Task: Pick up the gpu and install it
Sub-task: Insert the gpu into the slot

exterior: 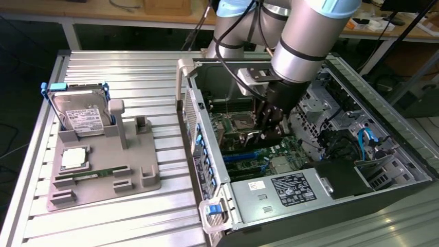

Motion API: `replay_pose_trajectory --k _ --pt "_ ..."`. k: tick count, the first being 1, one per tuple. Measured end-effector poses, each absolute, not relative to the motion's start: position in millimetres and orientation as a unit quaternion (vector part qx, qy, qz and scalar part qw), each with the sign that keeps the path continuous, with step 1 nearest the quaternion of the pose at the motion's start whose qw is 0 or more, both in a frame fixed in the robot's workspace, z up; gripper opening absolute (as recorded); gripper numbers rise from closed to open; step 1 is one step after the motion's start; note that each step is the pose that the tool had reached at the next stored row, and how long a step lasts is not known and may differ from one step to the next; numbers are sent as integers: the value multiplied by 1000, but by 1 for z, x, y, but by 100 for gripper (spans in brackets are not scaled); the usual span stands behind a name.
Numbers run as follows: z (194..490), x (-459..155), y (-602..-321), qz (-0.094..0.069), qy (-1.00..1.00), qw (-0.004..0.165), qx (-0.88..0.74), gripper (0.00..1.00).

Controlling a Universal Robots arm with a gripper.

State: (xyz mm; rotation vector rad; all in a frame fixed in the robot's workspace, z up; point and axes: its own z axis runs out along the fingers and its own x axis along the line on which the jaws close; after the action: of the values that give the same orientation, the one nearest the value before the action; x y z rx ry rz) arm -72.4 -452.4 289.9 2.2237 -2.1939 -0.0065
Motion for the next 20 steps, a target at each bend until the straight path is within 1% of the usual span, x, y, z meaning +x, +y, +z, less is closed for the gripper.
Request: replay_pose_trajectory --k 20 --pt "272 -89 -452 -2 -702 6 712 27"
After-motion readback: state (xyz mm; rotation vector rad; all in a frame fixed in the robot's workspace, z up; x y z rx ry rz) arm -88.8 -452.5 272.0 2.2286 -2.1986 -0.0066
